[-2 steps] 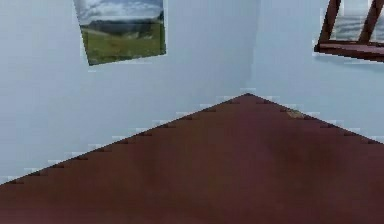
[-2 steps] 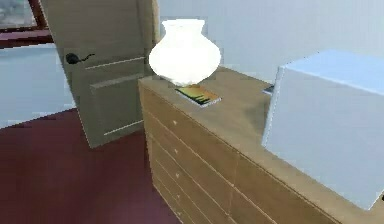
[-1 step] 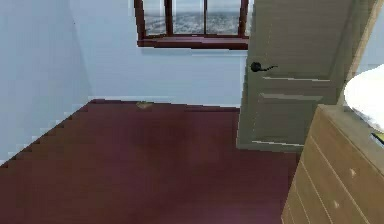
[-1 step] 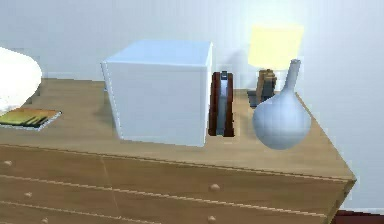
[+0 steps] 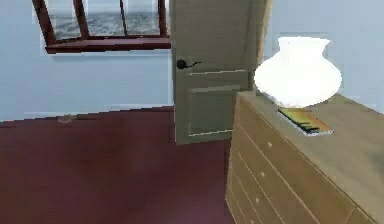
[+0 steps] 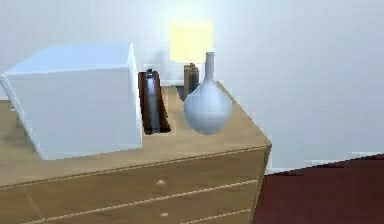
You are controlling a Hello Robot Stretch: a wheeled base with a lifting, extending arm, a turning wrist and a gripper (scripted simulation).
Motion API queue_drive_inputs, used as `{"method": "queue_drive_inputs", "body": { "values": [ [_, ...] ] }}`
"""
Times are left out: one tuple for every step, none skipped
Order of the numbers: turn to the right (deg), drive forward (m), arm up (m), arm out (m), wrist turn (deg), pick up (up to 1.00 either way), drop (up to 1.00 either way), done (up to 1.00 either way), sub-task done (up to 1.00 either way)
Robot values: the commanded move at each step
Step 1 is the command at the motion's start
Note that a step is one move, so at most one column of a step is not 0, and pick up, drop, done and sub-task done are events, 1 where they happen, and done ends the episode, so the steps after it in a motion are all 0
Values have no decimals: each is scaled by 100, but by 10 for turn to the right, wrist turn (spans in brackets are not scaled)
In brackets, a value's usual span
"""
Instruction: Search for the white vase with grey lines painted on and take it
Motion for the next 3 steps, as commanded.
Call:
{"method": "queue_drive_inputs", "body": {
  "values": [
    [0, 75, 0, 0, 0, 0, 0, 0, 0],
    [-270, 0, 0, 0, 0, 0, 0, 0, 0],
    [0, 0, 50, 0, 0, 0, 0, 0, 0]
  ]
}}
